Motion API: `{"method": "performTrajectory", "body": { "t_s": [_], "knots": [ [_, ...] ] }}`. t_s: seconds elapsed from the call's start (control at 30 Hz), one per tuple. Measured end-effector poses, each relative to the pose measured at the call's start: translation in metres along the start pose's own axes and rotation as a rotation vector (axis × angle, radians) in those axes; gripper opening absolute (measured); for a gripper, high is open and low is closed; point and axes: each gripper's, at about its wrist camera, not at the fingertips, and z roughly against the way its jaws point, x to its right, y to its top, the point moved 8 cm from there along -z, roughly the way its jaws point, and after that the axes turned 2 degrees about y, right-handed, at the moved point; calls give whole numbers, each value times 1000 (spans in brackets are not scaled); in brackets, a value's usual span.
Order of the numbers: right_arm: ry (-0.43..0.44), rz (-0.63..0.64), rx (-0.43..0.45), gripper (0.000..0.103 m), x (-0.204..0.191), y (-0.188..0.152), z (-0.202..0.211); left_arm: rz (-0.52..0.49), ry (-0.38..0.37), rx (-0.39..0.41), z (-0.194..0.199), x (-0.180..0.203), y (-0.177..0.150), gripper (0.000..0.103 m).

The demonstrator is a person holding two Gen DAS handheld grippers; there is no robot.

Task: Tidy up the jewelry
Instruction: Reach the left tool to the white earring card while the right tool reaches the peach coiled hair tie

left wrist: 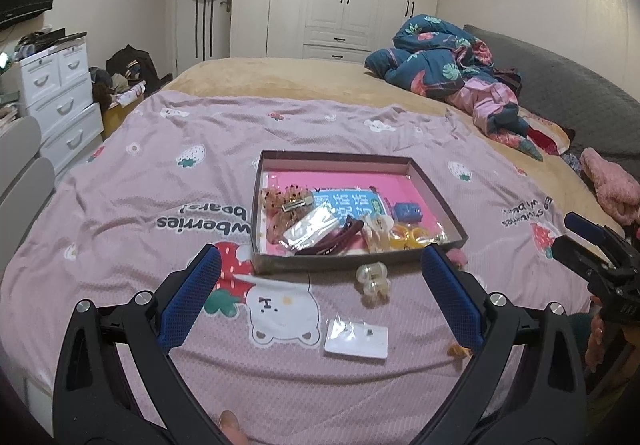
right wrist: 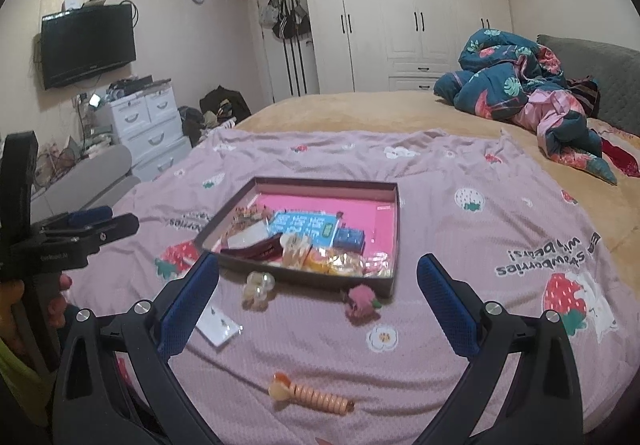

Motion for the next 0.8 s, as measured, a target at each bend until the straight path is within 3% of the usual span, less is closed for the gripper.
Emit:
{"method": "performTrajectory", "body": {
  "t_s": [0.17, 0.8],
  "knots": [
    [-5, 19, -64, 99, -2, -24, -4, -6, 3, -30, -3, 0, -12, 93],
    [-83, 284, -305, 97, -13, -106, -35, -45, -8, -192, -37, 8, -65, 93]
  ]
}}
